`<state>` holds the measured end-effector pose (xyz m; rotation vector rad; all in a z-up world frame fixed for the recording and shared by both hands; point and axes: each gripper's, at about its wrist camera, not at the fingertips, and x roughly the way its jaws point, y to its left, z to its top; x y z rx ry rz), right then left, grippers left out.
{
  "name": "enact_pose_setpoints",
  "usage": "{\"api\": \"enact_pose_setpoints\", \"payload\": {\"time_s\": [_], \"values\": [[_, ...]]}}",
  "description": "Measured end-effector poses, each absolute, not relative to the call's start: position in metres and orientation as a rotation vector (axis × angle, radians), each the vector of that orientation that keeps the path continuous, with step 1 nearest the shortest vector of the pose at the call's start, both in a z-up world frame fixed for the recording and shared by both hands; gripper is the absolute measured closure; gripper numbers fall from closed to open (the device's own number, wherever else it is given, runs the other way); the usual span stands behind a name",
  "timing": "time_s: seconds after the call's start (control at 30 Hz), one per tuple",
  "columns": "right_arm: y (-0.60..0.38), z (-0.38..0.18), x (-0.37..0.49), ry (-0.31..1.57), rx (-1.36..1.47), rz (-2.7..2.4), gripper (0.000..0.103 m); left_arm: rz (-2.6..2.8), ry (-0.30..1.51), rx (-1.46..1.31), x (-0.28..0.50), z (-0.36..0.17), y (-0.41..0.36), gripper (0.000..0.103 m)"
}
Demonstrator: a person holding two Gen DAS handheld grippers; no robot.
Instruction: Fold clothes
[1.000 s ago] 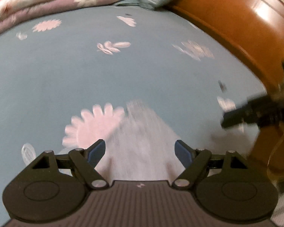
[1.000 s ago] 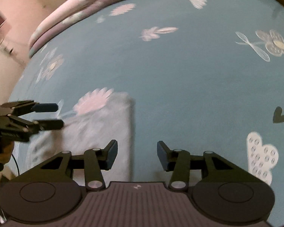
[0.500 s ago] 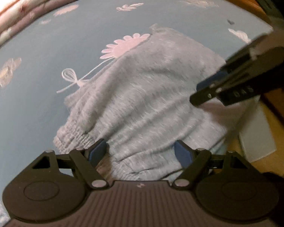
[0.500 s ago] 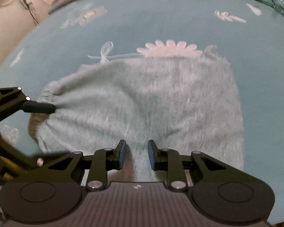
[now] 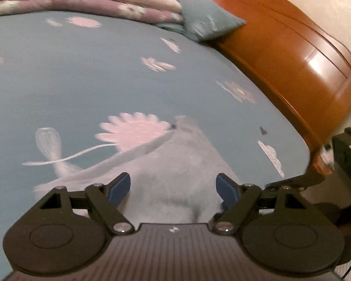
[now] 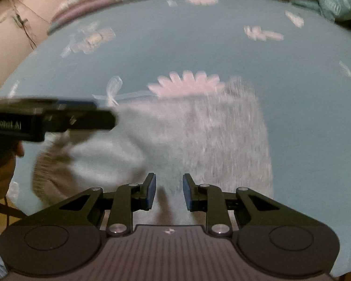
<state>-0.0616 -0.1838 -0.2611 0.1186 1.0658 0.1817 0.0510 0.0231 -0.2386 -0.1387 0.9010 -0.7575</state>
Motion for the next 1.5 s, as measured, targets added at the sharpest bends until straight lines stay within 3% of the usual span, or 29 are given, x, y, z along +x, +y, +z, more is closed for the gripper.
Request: {"api": "enact_pose_setpoints", "payload": {"time_s": [0.17,0.33,0.6,0.9,1.17,1.5], "values": [[-0.193,-0.273,-0.06,1.06,0.133,0.203,0.08,-0.72,0.952,-0.01,0.077,-0.279,-0.014,0.023],[-0.201,-0.253,-0.064,1.048,0.165,0.215,0.076,-0.671,0.945,-0.017,0.084,-0.255,-0.014,0.023],[-0.203,-0.241,-0.057,0.981,0.14,0.247,0.076,-0.708,0.967,-0.024,0.007,-0.224,0.015,0.022],[-0.194,-0.269,-0.009,1.004,0.111,0.223,0.076,-0.678,1.091,0.015,-0.036,-0.266,0.011,0.023],[-0.209,-0.226,-0.087,1.019,0.066,0.241,0.071,-0.761,0.949,0.149,-0.069,-0.221,0.015,0.022],[-0.19,-0.283,-0.12,1.147,0.064,0.183,0.07,-0.887,1.029,0.25,-0.09,-0.272,-0.008,0.023]]}}
